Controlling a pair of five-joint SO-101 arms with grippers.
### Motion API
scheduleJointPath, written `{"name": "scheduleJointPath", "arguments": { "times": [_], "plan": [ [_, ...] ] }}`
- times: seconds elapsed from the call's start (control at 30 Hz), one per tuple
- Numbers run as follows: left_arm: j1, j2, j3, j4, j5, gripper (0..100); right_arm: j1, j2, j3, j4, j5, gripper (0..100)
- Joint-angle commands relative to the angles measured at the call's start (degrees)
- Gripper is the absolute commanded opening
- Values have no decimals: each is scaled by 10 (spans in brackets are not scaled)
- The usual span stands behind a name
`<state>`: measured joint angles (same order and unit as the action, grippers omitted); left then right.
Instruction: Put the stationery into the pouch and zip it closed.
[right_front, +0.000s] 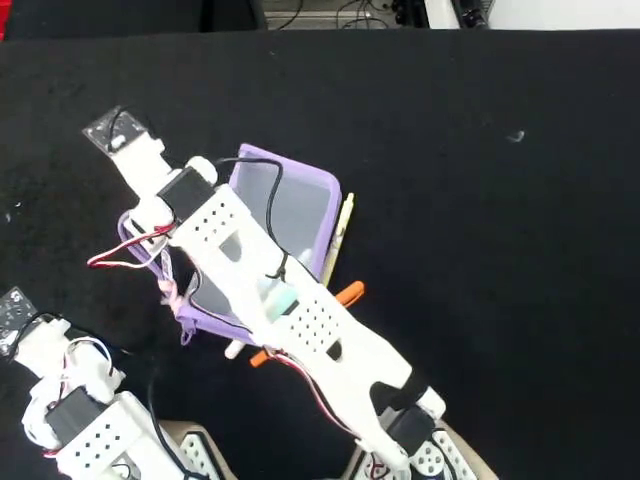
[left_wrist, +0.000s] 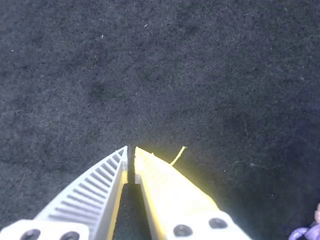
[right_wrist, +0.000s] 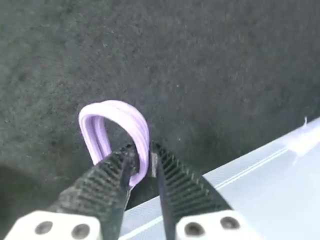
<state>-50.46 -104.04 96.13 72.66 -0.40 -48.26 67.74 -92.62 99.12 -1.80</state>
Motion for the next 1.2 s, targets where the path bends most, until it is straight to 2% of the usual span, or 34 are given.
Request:
{"name": "scheduleJointPath", "arguments": {
  "times": [0.0, 0.4, 0.53, 0.67, 0.9, 1.17],
  "plan": [
    [-7, -3, 13, 3, -1, 30, 6, -70, -25, 16, 26, 11],
    [-5, -3, 13, 3, -1, 30, 16, -317, -23, 15, 140, 11],
    [-5, -3, 13, 3, -1, 30, 17, -406, -22, 17, 142, 11],
    [-5, -3, 13, 3, -1, 30, 47, -471, -22, 17, 144, 11],
    [-5, -3, 13, 3, -1, 30, 197, -486, -11, 16, 145, 11],
    [-5, -3, 13, 3, -1, 30, 406, -487, 10, 17, 145, 11]
  ]
}}
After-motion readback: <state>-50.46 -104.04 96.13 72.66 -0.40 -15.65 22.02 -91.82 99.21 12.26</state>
